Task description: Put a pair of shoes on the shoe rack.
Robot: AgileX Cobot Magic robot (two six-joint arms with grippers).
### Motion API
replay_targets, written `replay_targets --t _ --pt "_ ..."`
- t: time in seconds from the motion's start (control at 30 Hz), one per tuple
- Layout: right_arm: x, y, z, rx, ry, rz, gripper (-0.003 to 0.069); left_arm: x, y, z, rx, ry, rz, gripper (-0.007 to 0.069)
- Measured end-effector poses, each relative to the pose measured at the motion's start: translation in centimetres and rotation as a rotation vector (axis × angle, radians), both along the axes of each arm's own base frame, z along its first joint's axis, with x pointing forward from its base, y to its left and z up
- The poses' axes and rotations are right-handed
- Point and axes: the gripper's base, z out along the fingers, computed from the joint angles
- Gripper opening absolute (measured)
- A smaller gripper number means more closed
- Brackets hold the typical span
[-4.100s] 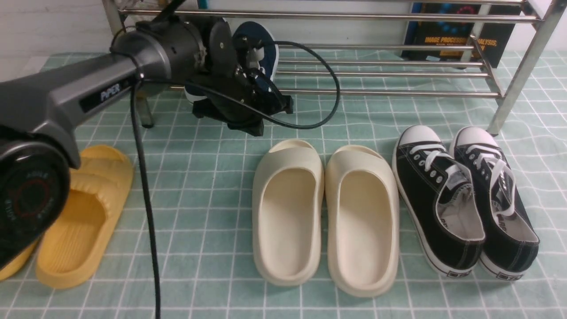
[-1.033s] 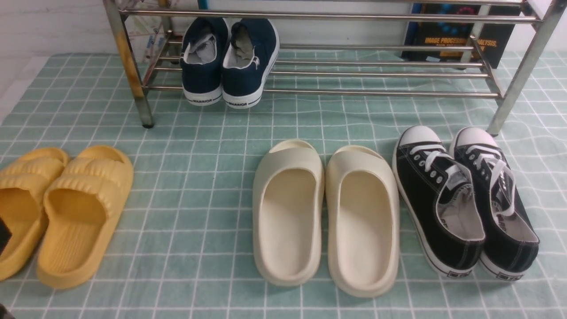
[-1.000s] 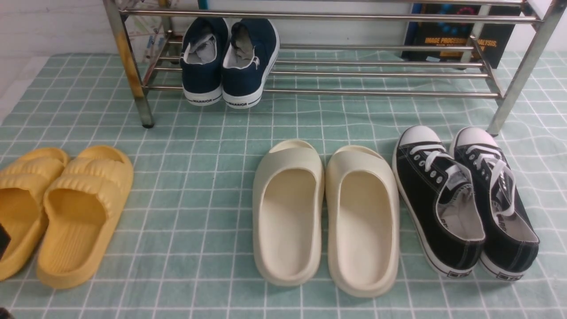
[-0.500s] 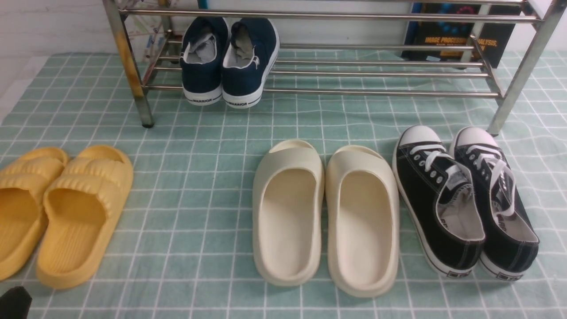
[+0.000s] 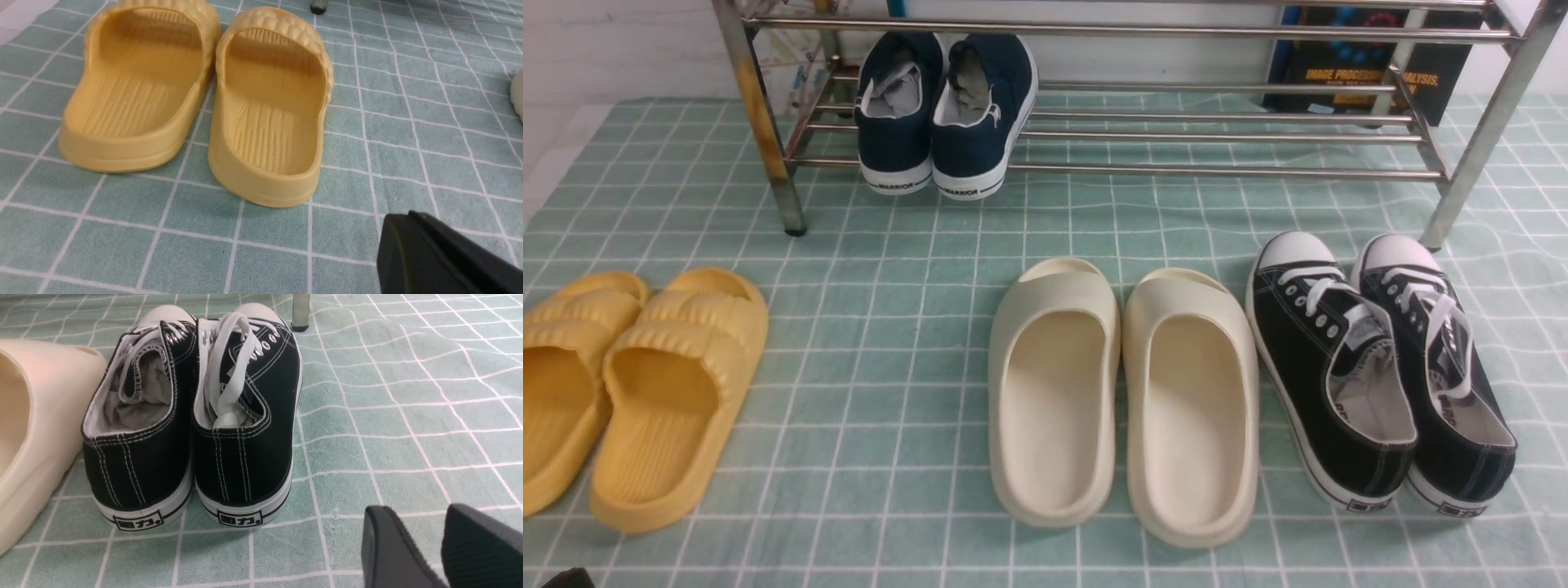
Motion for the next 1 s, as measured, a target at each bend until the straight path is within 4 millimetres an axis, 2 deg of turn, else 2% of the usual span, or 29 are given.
replay_targets --t 1.0 --pt "0.00 0.00 0.00 0.000 0.000 0.000 0.0239 -0.02 -0.04 -0.07 -0.005 0.008 -0.003 -0.0013"
